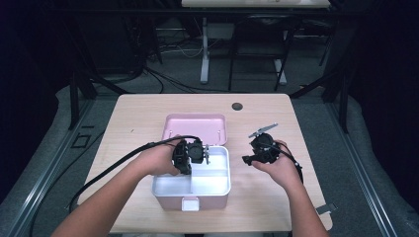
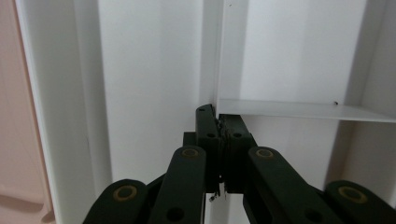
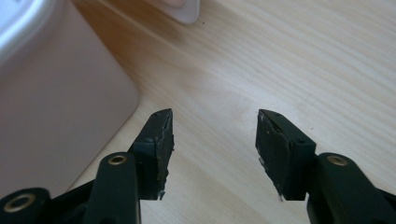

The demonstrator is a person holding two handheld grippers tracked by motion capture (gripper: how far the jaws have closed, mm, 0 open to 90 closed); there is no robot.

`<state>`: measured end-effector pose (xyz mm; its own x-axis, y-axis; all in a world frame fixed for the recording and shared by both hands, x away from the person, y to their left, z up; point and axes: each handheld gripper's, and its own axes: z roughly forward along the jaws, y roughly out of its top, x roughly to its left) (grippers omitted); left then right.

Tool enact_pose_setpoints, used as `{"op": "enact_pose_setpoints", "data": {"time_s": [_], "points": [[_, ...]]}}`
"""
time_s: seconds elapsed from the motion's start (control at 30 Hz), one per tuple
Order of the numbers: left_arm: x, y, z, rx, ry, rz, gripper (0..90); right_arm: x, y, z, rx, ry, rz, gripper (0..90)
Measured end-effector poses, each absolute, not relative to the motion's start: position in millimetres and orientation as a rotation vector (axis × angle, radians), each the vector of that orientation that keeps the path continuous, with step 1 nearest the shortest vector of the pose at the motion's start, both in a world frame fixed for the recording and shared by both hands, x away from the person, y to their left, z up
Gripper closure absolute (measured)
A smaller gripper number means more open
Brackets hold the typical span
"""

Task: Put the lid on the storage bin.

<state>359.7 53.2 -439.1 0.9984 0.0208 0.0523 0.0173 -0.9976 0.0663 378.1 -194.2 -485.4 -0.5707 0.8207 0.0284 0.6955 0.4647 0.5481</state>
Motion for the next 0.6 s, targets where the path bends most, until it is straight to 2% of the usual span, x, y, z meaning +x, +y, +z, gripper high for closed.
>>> {"op": "enact_pose_setpoints", "data": {"time_s": [0.33, 0.6], "points": [[358.5, 51.6, -440.1, 3.085, 0.025, 0.097, 87.8, 398.1, -185.4, -467.3, 1.351, 2.463, 0.786, 53.2], [357.5, 50.3, -440.1, 3.095, 0.023, 0.102, 87.7, 415.6, -177.3, -455.8, 1.439, 2.428, 0.857, 61.8]]}}
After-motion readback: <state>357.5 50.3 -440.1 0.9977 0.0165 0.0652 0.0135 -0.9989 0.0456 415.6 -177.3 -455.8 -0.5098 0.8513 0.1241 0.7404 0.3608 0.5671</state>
